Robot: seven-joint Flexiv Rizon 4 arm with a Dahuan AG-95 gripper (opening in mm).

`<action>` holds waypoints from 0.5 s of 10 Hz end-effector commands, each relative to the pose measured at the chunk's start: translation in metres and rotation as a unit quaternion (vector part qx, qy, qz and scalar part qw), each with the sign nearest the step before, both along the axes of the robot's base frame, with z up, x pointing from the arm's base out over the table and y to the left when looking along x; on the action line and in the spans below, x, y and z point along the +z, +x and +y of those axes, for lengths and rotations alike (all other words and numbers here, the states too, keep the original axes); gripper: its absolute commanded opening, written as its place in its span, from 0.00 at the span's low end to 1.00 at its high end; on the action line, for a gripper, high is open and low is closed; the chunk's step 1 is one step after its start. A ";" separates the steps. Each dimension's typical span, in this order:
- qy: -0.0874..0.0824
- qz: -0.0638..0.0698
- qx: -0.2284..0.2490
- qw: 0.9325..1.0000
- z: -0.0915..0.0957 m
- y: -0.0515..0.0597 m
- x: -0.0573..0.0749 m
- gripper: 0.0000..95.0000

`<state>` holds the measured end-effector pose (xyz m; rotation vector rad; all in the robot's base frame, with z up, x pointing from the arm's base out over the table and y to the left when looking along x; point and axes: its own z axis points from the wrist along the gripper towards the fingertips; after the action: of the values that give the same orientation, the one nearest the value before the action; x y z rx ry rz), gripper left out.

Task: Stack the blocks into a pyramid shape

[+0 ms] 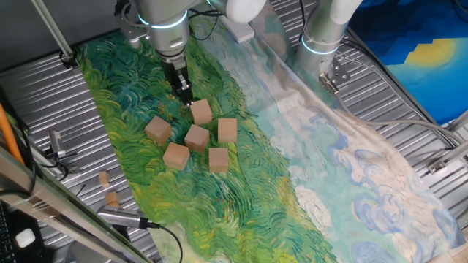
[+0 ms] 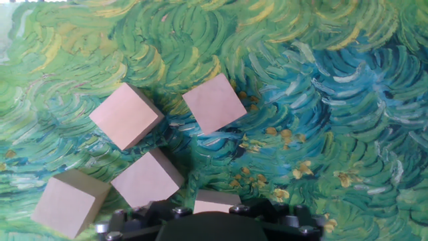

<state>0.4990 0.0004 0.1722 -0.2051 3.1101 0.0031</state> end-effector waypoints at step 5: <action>0.003 -0.035 0.185 0.982 0.001 0.000 0.003 0.00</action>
<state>0.4982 0.0013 0.1748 -0.6942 2.9757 0.0113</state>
